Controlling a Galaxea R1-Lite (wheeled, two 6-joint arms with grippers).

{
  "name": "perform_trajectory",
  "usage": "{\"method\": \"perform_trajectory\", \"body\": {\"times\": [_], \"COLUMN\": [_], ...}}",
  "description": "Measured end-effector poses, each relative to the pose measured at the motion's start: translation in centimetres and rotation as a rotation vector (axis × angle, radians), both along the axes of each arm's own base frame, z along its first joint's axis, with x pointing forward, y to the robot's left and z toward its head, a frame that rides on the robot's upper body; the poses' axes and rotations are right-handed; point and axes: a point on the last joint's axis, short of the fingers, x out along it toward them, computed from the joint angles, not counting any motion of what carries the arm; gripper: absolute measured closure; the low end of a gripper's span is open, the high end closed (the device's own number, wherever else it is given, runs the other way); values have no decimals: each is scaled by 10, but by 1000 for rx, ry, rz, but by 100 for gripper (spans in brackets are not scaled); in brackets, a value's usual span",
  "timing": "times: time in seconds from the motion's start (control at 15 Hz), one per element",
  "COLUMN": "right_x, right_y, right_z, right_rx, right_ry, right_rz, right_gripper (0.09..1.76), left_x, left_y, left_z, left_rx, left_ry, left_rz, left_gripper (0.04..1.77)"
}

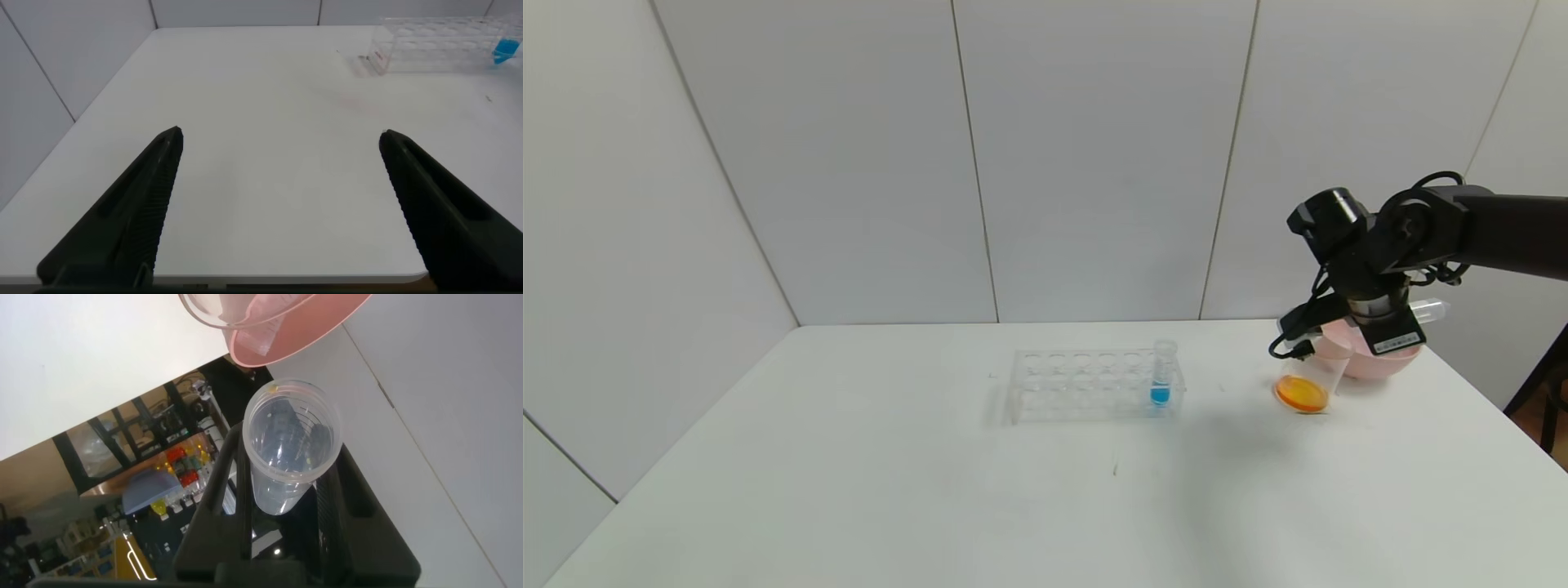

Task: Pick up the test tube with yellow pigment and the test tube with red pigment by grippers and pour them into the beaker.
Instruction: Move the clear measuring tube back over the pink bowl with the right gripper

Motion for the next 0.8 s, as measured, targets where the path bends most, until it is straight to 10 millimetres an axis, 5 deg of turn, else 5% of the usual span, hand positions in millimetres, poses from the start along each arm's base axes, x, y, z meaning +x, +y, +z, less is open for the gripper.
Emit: {"method": "perform_trajectory", "body": {"times": [0.33, 0.8], "right_x": [-3, -26], "right_y": [-3, -26], "right_z": [5, 31], "right_rx": [84, 804], "right_ry": [-29, -124], "right_rz": [-4, -144], "right_gripper": [133, 133], "left_x": [0, 0], "left_y": [0, 0], "left_z": [0, 0], "left_rx": [0, 0], "left_ry": [0, 0], "left_rz": [0, 0], "left_gripper": [9, 9]}}
